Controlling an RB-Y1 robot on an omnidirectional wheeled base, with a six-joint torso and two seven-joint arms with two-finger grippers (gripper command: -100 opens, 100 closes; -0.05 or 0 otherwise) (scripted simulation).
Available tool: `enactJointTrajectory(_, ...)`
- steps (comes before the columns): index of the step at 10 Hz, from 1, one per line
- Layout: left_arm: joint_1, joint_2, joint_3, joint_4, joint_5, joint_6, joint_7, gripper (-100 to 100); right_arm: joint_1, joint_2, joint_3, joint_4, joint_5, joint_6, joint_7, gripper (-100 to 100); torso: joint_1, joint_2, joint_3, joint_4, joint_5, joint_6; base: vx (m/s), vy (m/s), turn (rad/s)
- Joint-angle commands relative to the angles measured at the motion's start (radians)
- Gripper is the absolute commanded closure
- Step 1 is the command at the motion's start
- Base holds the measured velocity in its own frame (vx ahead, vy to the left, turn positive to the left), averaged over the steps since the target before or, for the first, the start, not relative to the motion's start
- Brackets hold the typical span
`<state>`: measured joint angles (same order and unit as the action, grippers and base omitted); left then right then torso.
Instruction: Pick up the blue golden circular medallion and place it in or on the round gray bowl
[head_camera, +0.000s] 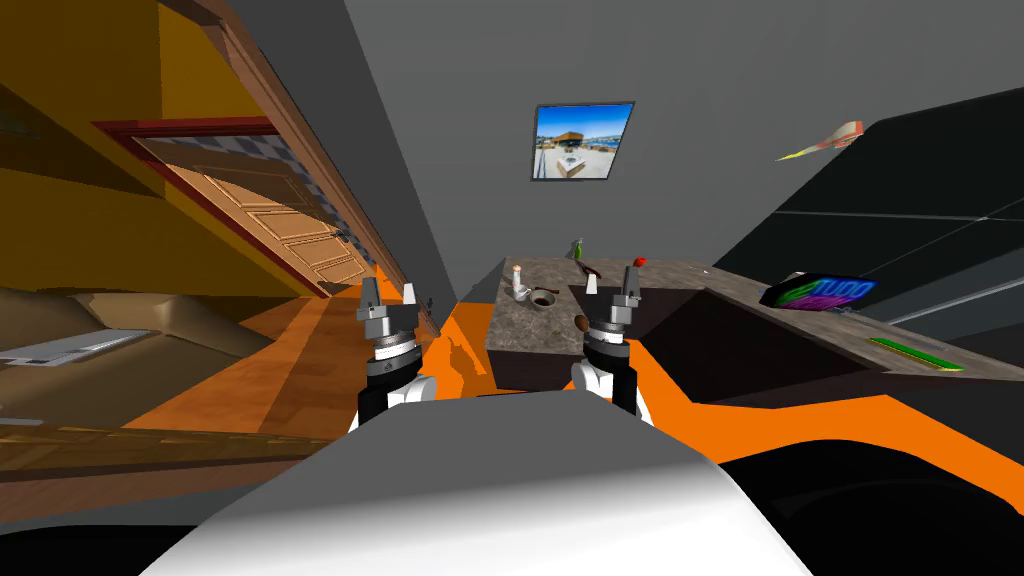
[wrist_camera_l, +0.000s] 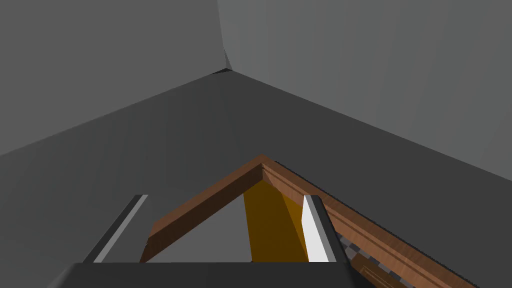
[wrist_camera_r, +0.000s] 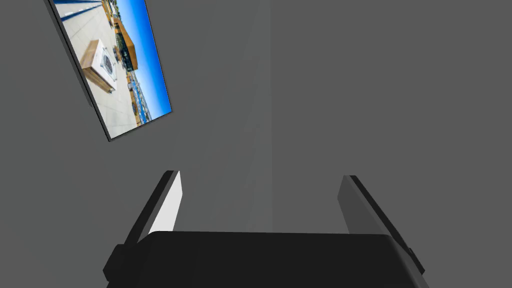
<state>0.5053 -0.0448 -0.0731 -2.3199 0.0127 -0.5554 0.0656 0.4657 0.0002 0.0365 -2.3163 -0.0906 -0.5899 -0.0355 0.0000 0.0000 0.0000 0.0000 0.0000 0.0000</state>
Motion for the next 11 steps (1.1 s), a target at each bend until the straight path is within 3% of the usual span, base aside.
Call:
enactJointTrajectory(1, 0.0, 0.0, 0.0, 0.0, 0.0, 0.0, 0.0, 0, -0.019, -0.042, -0.001, 0.01, -0.019, 0.019, -0.024, -100, 0.0, 0.0, 0.0, 0.0, 0.0, 0.0, -0.004, 0.006, -0.062)
enactJointTrajectory(5, 0.0, 0.0, 0.0, 0.0, 0.0, 0.0, 0.0, 0, -0.082, -0.107, -0.007, 0.047, -0.084, 0.086, -0.106, -100, 0.001, 0.0, 0.0, 0.0, 0.0, 0.0, -0.009, 0.017, -0.086)
enactJointTrajectory(10, 0.0, 0.0, 0.0, 0.0, 0.0, 0.0, 0.0, 0, -0.201, -0.158, -0.023, 0.118, -0.211, 0.228, -0.255, -100, 0.002, 0.001, 0.0, 0.0, 0.0, 0.0, -0.013, 0.03, -0.13)
enactJointTrajectory(11, 0.0, 0.0, 0.0, 0.0, 0.0, 0.0, 0.0, 0, -0.201, -0.158, -0.023, 0.118, -0.211, 0.228, -0.266, -100, 0.002, 0.0, 0.0, 0.0, 0.0, 0.0, -0.013, 0.025, -0.035)
